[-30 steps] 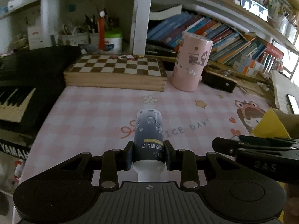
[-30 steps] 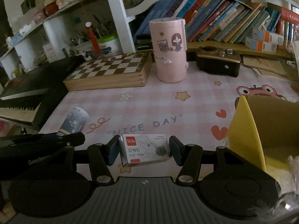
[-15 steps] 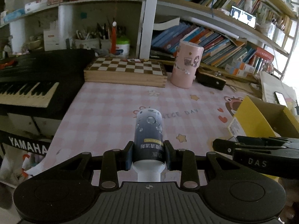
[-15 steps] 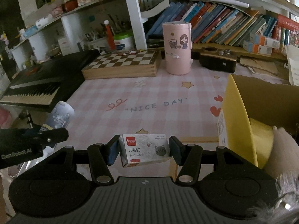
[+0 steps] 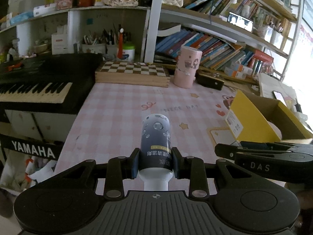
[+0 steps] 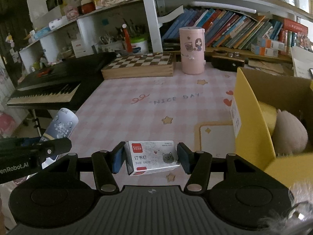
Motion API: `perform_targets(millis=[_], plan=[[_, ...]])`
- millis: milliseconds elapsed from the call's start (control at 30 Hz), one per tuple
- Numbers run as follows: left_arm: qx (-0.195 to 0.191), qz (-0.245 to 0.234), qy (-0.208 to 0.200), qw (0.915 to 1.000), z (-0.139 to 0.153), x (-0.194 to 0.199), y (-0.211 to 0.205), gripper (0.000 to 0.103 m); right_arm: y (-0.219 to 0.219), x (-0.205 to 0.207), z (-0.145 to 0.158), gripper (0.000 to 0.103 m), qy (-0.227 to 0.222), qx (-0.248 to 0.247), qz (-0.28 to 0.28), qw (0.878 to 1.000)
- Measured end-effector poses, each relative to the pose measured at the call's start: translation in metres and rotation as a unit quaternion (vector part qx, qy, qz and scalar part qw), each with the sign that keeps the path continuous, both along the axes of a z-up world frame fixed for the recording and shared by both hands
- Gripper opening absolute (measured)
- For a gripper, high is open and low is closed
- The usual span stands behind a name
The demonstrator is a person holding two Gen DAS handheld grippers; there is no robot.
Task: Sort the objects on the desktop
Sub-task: 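Carry the bottle in the left tool and stapler box in the right tool to the box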
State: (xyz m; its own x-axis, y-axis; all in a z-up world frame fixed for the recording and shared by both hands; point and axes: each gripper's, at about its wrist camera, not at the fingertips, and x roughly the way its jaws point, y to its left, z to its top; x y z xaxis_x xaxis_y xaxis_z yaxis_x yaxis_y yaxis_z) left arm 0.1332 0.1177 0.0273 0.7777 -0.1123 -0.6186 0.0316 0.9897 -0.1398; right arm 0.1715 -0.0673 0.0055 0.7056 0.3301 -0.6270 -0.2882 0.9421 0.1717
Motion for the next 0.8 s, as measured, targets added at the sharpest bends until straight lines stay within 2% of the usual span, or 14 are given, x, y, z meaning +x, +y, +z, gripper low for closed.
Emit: perform_targets(millis=[467, 800], plan=[[0.003, -0.050, 0.000, 0.9987, -0.005, -0.074, -0.009, 0.031, -0.005, -0.093, -0.006, 0.054, 0.004, 0.002, -0.047, 0.999], [0.000, -0.120, 0.010, 0.9927, -0.011, -0.084, -0.038, 0.031, -0.039, -0.133, -0.012, 0.054, 0.021, -0.009, -0.120, 0.993]])
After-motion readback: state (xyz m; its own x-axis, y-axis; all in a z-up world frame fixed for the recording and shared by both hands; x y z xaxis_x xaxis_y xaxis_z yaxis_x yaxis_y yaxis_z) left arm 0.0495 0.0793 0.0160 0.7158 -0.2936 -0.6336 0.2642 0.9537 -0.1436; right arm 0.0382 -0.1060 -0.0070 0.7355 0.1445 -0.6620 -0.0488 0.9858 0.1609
